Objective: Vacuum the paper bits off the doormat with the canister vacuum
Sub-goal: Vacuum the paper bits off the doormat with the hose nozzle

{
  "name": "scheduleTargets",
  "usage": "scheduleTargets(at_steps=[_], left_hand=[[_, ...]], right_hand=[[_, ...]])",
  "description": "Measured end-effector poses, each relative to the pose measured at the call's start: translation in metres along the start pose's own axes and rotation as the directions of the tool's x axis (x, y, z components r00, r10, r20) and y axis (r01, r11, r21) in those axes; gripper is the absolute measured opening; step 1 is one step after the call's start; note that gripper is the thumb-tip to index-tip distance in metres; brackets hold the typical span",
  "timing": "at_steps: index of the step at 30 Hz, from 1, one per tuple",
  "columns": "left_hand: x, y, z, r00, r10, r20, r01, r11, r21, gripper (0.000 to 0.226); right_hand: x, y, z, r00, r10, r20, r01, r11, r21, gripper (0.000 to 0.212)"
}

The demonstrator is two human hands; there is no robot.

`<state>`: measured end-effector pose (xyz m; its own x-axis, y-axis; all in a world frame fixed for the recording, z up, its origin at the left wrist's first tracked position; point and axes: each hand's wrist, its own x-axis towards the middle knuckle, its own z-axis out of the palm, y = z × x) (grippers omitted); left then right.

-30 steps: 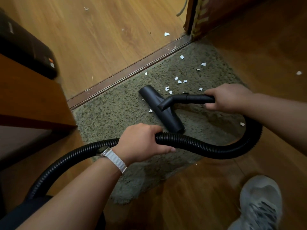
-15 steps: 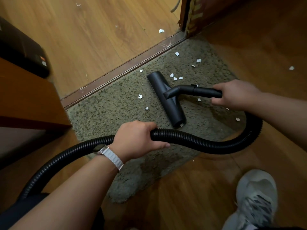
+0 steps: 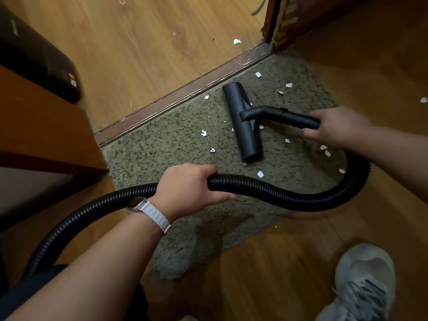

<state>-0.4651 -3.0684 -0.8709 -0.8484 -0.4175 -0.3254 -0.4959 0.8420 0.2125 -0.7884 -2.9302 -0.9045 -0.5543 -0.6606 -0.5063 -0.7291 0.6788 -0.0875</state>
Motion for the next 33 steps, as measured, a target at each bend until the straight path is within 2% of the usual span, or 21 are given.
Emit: scheduleTargets(at_steps=[9, 16, 21, 24, 33], left_hand=[[0.003, -0.003, 0.001, 1.0, 0.009, 0.0, -0.009, 0.998, 0.06, 0.066], [0.0, -0.004, 0.004, 0.998, 0.036, 0.056, -0.041, 0.995, 0.088, 0.061], [0.001, -0.005, 0.004, 0.998, 0.03, 0.05, -0.034, 0.996, 0.082, 0.06], [0.003, -0.006, 0.006, 0.999, 0.032, 0.039, -0.035, 0.996, 0.08, 0.066], [0.008, 0.0, 0.008, 0.999, 0.03, 0.022, -0.03, 0.999, 0.026, 0.064]], right_hand=[[0.005, -0.04, 0.0, 0.982, -0.191, -0.01, 0.188, 0.973, -0.136, 0.022], [0.003, -0.07, 0.005, 0.944, -0.329, 0.007, 0.323, 0.92, -0.221, 0.021], [0.004, -0.065, 0.004, 0.954, -0.301, 0.007, 0.296, 0.932, -0.208, 0.021], [0.004, -0.051, -0.002, 0.969, -0.248, -0.003, 0.243, 0.951, -0.193, 0.022], [-0.001, -0.014, -0.017, 0.995, -0.092, 0.025, 0.095, 0.982, -0.165, 0.021]])
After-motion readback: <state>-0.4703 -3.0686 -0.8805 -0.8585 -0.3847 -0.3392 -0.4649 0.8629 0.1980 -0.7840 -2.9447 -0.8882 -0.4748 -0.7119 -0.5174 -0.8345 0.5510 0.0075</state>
